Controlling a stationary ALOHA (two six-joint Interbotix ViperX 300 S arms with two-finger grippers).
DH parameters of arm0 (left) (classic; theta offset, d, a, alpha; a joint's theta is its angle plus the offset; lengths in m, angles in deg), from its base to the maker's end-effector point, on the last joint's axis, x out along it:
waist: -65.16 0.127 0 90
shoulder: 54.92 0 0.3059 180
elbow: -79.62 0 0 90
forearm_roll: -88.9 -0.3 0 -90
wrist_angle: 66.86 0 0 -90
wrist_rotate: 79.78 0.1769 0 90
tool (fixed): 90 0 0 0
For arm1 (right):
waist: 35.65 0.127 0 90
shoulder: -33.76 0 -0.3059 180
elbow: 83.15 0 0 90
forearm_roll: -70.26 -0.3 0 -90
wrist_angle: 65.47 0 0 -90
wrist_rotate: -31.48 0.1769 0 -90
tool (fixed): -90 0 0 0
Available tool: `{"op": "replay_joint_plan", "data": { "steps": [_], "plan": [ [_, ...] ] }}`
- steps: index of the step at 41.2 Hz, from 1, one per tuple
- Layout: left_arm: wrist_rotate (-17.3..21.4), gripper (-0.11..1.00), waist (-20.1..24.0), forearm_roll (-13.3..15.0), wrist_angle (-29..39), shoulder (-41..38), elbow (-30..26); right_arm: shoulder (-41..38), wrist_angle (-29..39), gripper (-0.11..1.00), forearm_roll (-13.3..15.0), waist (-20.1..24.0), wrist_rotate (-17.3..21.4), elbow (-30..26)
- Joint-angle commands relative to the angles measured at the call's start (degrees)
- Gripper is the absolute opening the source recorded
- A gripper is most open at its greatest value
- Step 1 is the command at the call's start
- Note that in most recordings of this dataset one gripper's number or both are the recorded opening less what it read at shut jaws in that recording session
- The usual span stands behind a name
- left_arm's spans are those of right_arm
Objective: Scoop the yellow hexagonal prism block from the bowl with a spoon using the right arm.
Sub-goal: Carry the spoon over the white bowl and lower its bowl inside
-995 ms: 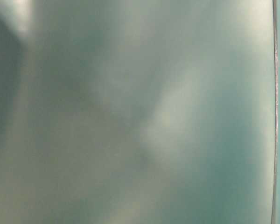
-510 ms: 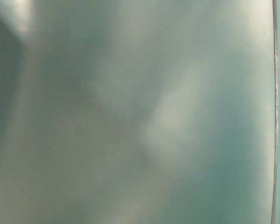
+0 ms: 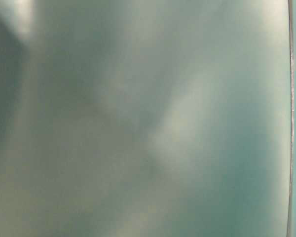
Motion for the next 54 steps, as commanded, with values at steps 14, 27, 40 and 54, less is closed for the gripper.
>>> {"op": "replay_joint_plan", "data": {
  "steps": [14, 27, 40, 54],
  "plan": [
    [0.2, 0.0, 0.0, -0.2, -0.3, -0.4, -1.3, 17.4, 33.1, 0.23, 0.1, -12.1, -4.1, -11.5],
    [0.2, 0.0, 0.1, -0.2, -0.3, -0.6, -1.3, 18.5, 63.8, 0.23, 1.4, -25.1, -7.6, -26.5],
    [0.2, 0.0, 0.1, -0.3, -0.3, -0.8, -1.2, 12.3, 85.0, 0.23, 3.1, -33.1, -7.1, -38.7],
    [0.2, 0.0, 0.1, -0.3, -0.5, -0.8, -1.3, 3.3, 94.8, 0.23, 6.7, -34.3, -6.9, -47.6]
  ]
}}
